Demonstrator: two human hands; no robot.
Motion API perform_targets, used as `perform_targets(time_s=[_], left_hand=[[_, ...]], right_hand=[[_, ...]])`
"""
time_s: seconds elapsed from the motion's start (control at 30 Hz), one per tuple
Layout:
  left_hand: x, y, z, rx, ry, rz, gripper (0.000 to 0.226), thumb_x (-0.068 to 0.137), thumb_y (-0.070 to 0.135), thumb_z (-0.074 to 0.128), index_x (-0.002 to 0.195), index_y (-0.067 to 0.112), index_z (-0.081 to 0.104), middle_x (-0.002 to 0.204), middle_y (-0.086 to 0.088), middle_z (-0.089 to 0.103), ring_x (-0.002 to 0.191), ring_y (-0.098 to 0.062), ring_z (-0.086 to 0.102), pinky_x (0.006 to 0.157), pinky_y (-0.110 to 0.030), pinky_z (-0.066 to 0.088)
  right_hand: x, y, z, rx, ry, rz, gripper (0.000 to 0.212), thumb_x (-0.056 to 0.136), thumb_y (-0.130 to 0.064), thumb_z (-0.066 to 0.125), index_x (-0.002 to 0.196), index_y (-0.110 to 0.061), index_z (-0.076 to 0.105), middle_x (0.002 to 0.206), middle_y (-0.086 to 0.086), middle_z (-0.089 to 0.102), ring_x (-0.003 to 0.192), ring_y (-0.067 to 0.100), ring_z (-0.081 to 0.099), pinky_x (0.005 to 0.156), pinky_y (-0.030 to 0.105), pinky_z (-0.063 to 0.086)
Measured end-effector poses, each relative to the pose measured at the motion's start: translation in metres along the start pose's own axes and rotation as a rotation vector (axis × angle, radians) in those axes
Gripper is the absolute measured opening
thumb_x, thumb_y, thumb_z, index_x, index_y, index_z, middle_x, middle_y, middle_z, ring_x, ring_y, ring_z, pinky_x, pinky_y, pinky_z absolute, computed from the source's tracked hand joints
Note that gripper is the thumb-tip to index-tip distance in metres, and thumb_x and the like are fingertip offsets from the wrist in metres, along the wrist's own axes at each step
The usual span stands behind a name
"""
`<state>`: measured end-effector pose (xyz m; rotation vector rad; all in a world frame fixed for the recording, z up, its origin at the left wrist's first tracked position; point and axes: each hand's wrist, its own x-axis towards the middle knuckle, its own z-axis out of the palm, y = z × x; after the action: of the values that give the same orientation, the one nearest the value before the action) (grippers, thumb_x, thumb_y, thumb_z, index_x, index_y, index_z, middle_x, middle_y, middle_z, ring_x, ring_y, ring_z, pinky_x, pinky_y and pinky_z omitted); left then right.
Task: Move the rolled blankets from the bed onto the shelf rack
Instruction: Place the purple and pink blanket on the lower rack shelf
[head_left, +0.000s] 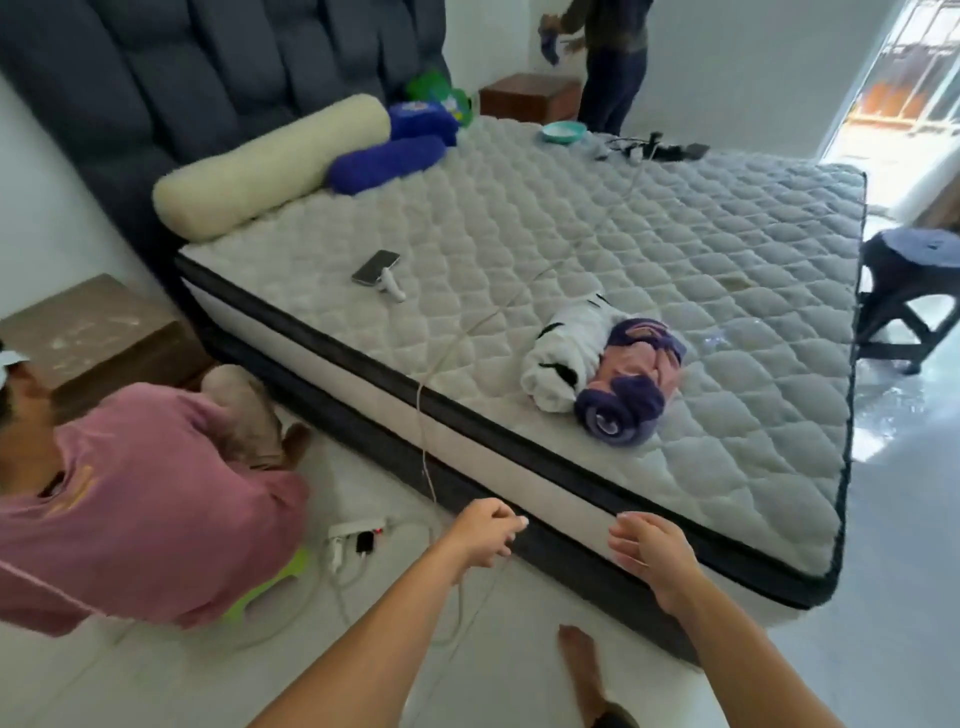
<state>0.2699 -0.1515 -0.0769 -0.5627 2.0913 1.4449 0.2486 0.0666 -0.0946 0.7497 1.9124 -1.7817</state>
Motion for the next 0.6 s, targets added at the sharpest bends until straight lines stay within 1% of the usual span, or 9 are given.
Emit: perform_targets(time_s=[0.13,0.2,0.27,0.33,0.4,0.43,0.47,0.53,0.6], left_hand=[[0.065,0.063,0.034,-0.037,-0.052,-0.040,0.015,0.093,0.034,0.055,0.090,0.020,0.051,0.084,0.001,0.055,0.068,-0.011,0.054,0.059,-0.023,0.041],[0.099,0.091,0.049,-0.090,-0.046,-0.078,0.016,0.092,0.033,0.057,0.093,0.019,0.051,0.086,0.001,0.055,0.071,-0.011,0.055,0.065,-0.026,0.044],[0.137,0.114,0.063,-0.162,-0.030,-0.130,0.021,0.091,0.032,0.058,0.103,0.017,0.050,0.093,-0.001,0.054,0.079,-0.015,0.056,0.073,-0.031,0.048],[0.168,0.136,0.074,-0.226,-0.023,-0.190,0.023,0.092,0.031,0.058,0.108,0.017,0.047,0.102,-0.004,0.052,0.084,-0.016,0.055,0.080,-0.036,0.048],[0.192,0.158,0.083,-0.289,-0.012,-0.227,0.017,0.094,0.028,0.057,0.105,0.018,0.049,0.108,-0.004,0.053,0.091,-0.019,0.055,0.087,-0.040,0.047],[0.202,0.166,0.086,-0.316,-0.013,-0.243,0.019,0.093,0.027,0.057,0.109,0.018,0.050,0.110,-0.003,0.054,0.096,-0.021,0.055,0.090,-0.042,0.047],[0.211,0.171,0.087,-0.339,-0.016,-0.266,0.026,0.093,0.026,0.058,0.116,0.016,0.052,0.113,-0.003,0.057,0.100,-0.023,0.055,0.091,-0.044,0.047],[0.226,0.179,0.087,-0.345,-0.015,-0.317,0.041,0.088,0.029,0.064,0.125,0.013,0.054,0.124,-0.004,0.061,0.109,-0.024,0.058,0.086,-0.043,0.048],[0.239,0.187,0.084,-0.335,-0.023,-0.376,0.051,0.084,0.032,0.068,0.130,0.014,0.052,0.133,-0.008,0.059,0.117,-0.027,0.058,0.081,-0.043,0.049]], right_hand=[[0.063,-0.030,-0.042,0.142,0.067,0.043,0.013,0.096,-0.011,0.051,0.086,-0.010,0.059,0.086,0.010,0.061,0.075,0.019,0.058,0.066,0.028,0.047],[0.103,-0.046,-0.055,0.164,0.065,0.048,0.010,0.096,-0.011,0.051,0.097,-0.005,0.058,0.086,0.009,0.060,0.079,0.021,0.057,0.068,0.029,0.046],[0.144,-0.068,-0.066,0.160,0.061,0.061,0.018,0.096,-0.013,0.052,0.110,-0.003,0.056,0.090,0.010,0.058,0.085,0.022,0.055,0.072,0.031,0.047],[0.177,-0.088,-0.079,0.135,0.059,0.077,0.022,0.096,-0.016,0.052,0.114,-0.005,0.055,0.094,0.011,0.056,0.084,0.020,0.055,0.075,0.032,0.048],[0.208,-0.109,-0.090,0.113,0.066,0.091,0.026,0.095,-0.020,0.054,0.117,-0.005,0.056,0.096,0.011,0.055,0.093,0.024,0.057,0.086,0.038,0.049],[0.222,-0.119,-0.094,0.094,0.081,0.107,0.031,0.093,-0.022,0.057,0.118,-0.004,0.056,0.100,0.012,0.055,0.099,0.027,0.057,0.092,0.042,0.048],[0.236,-0.128,-0.096,0.072,0.093,0.131,0.036,0.092,-0.025,0.060,0.120,-0.004,0.055,0.105,0.013,0.055,0.103,0.027,0.055,0.093,0.043,0.047],[0.257,-0.143,-0.097,0.059,0.056,0.175,0.040,0.088,-0.032,0.064,0.117,-0.006,0.055,0.117,0.017,0.055,0.109,0.027,0.053,0.089,0.040,0.046],[0.276,-0.153,-0.095,0.032,-0.004,0.198,0.049,0.085,-0.040,0.066,0.119,-0.008,0.053,0.130,0.016,0.051,0.117,0.030,0.050,0.093,0.041,0.043]])
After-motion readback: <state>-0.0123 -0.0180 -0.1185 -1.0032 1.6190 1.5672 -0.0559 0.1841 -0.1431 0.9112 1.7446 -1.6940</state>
